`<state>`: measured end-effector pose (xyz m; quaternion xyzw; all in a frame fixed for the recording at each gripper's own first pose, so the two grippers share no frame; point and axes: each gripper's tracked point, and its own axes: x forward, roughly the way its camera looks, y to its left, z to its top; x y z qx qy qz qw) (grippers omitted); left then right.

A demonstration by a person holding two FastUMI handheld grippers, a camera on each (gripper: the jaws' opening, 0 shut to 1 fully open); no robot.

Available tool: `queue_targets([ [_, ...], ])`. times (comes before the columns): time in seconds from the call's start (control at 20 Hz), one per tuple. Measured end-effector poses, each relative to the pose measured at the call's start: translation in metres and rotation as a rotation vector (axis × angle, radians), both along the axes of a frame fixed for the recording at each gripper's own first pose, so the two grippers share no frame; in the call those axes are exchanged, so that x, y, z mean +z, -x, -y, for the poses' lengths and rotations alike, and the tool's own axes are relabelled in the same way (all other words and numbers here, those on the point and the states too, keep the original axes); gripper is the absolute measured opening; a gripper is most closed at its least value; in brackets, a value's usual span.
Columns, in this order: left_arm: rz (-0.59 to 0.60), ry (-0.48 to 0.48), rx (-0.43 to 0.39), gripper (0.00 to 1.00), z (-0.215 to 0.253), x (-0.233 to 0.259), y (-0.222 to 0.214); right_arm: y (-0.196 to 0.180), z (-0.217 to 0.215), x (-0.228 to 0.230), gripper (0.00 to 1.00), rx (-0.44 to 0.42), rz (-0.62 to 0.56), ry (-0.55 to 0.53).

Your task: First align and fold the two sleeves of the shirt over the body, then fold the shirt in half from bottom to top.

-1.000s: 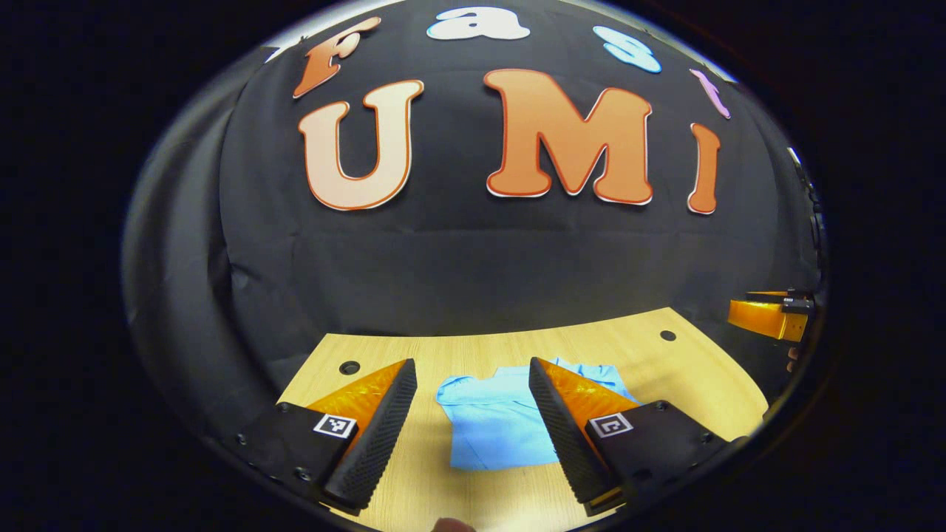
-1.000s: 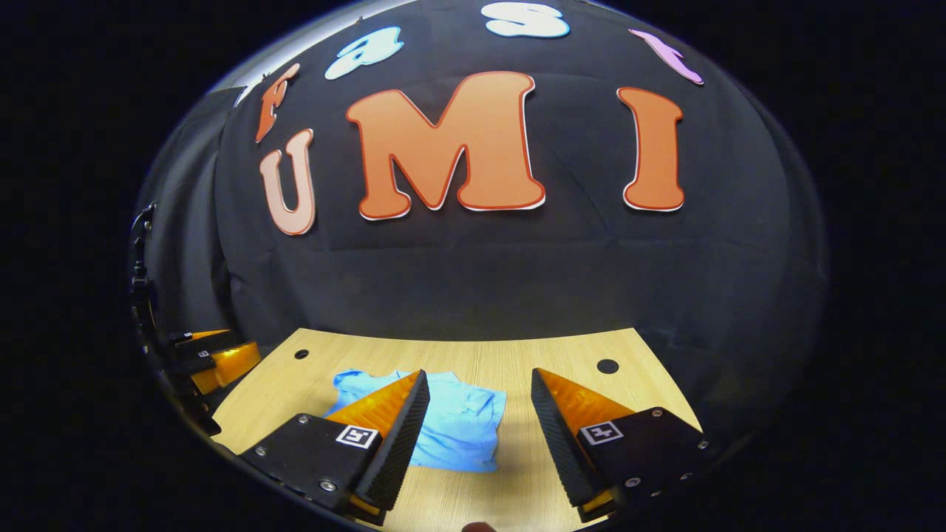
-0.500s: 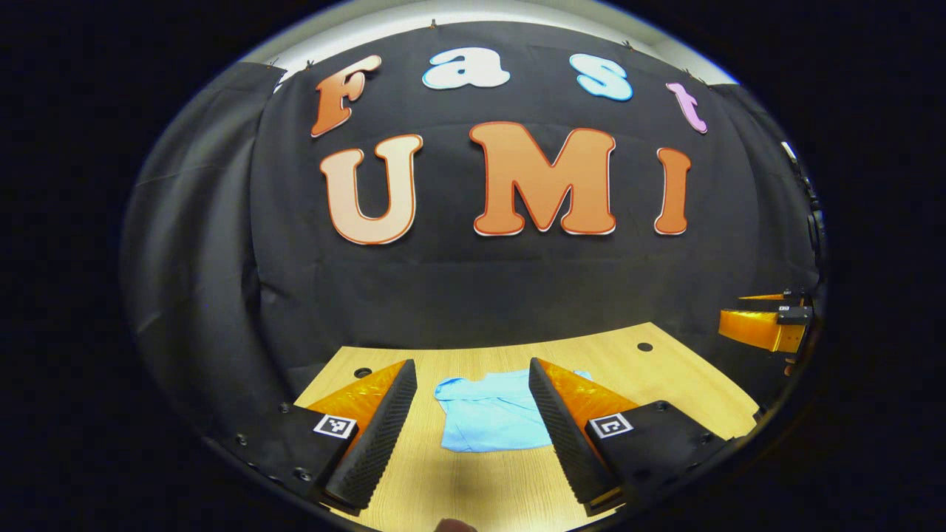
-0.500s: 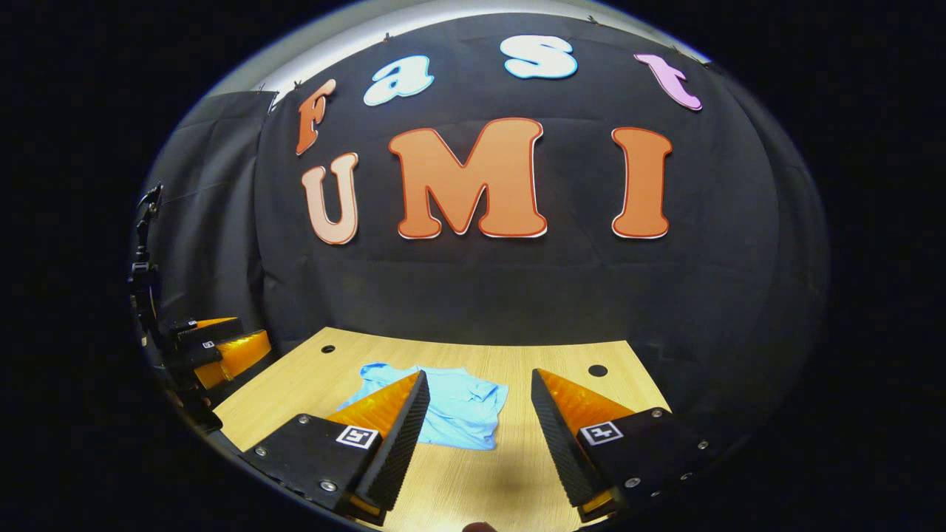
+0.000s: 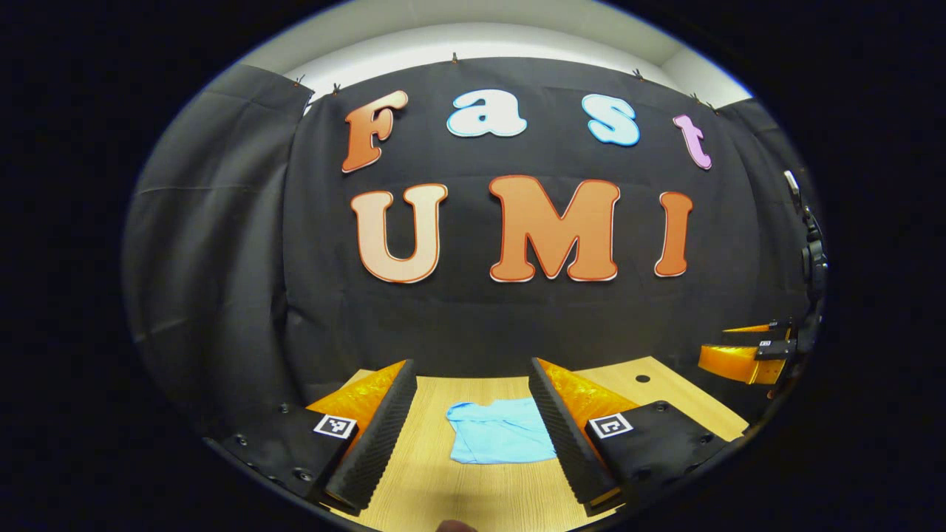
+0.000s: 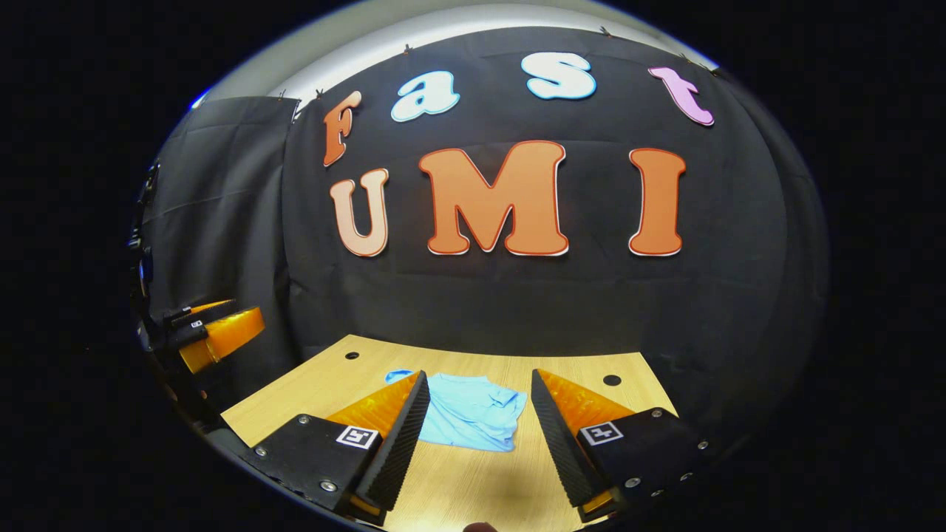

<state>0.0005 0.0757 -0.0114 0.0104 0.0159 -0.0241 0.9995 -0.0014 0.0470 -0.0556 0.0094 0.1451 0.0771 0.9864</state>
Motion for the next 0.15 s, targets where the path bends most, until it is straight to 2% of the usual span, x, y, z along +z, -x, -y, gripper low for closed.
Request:
queue_targets([
  [0.15,0.001,0.034,-0.004,0.99,-0.0045,0.0123,-0.0045,-0.0016,-0.0031,0.0069,0.84,0.014,-0.018,-0.017],
])
